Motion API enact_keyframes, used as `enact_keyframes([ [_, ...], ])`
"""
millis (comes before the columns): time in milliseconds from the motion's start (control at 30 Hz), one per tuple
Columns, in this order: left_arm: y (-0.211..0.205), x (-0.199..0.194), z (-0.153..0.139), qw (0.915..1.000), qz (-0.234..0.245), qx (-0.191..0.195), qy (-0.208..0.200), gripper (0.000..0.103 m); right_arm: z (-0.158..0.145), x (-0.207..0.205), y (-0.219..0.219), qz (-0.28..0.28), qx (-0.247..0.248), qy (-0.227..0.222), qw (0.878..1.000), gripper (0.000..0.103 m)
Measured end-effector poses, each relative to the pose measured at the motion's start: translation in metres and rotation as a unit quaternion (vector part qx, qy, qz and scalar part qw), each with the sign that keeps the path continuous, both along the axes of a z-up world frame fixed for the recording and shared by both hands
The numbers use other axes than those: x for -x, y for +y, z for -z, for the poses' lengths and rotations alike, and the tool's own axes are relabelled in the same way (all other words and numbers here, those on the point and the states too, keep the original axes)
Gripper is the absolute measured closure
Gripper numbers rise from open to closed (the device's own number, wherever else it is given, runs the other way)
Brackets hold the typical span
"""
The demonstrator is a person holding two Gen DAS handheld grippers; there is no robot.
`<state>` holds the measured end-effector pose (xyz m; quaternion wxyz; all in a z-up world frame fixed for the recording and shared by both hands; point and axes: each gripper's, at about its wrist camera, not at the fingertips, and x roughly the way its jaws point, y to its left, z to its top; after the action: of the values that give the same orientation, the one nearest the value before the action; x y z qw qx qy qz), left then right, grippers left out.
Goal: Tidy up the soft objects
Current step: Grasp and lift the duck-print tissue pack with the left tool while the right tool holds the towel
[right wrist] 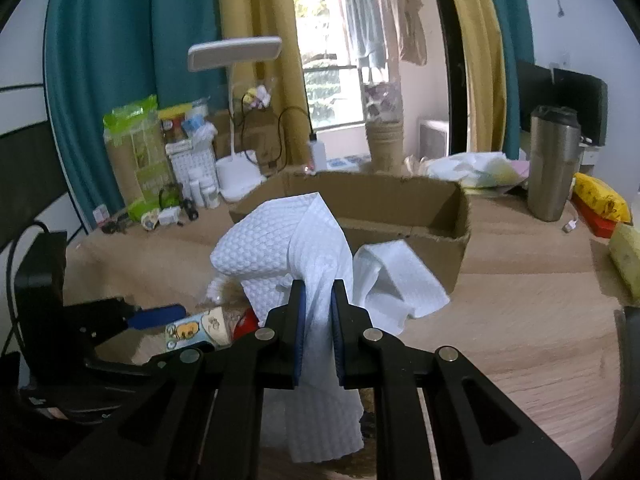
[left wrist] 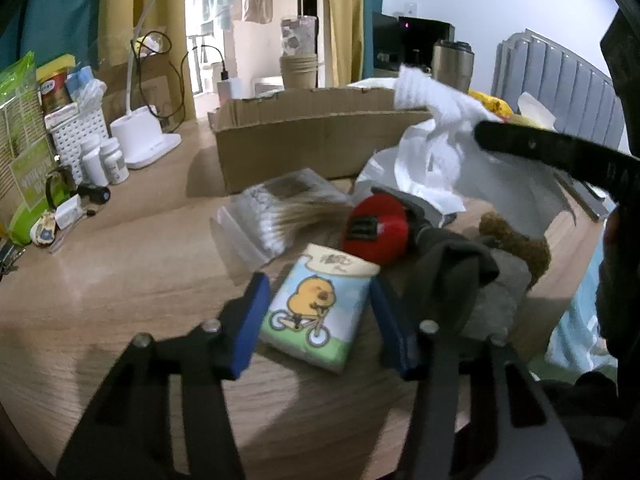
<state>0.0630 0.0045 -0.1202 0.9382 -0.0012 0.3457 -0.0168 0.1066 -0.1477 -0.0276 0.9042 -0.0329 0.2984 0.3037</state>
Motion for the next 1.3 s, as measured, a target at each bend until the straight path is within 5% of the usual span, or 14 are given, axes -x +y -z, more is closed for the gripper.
enact_keyframes([
  [167, 0.002, 0.003, -0.006, 0.9999, 0.005, 0.012, -0.008, 0.055, -0.010, 0.002, -0.007, 0.007, -0.016, -0.011, 1.000, 0.090],
  [233, 0.002, 0.006, -0.010, 0.9998, 0.006, 0.013, -0.015, 0.067, -0.013, 0.003, -0.007, 0.007, -0.017, -0.015, 1.000, 0.090],
  [533, 0.003, 0.002, -0.010, 0.9999, 0.007, 0.010, -0.001, 0.066, -0.017, 0.003, -0.015, 0.013, -0.022, -0.022, 0.999, 0.089],
  [600, 0.004, 0.002, -0.009, 0.9999, 0.010, 0.006, 0.001, 0.059, -0.016, 0.002, -0.014, 0.011, -0.020, -0.021, 1.000, 0.089],
  [667, 0.006, 0.003, -0.009, 0.9997, 0.017, 0.018, -0.002, 0.028, -0.014, 0.003, -0.013, 0.009, -0.020, -0.018, 1.000, 0.089],
  [700, 0.006, 0.002, -0.008, 0.9996, 0.018, 0.020, 0.001, 0.027, -0.014, 0.003, -0.013, 0.009, -0.021, -0.017, 1.000, 0.089],
  [900, 0.002, -0.006, 0.004, 0.9993, 0.024, -0.001, 0.027, 0.027, -0.013, 0.005, -0.013, 0.004, -0.022, -0.017, 1.000, 0.089],
  [1033, 0.006, -0.009, 0.009, 0.9989, 0.025, 0.020, 0.034, 0.028, -0.014, 0.007, -0.014, 0.005, -0.023, -0.019, 1.000, 0.089],
  [1100, 0.008, -0.009, 0.009, 0.9984, 0.030, 0.030, 0.036, 0.048, -0.016, 0.008, -0.015, 0.007, -0.025, -0.023, 0.999, 0.089],
  [1300, 0.007, -0.005, -0.001, 0.9978, 0.042, 0.044, 0.026, 0.051, -0.024, 0.009, -0.022, 0.013, -0.033, -0.035, 0.999, 0.089],
])
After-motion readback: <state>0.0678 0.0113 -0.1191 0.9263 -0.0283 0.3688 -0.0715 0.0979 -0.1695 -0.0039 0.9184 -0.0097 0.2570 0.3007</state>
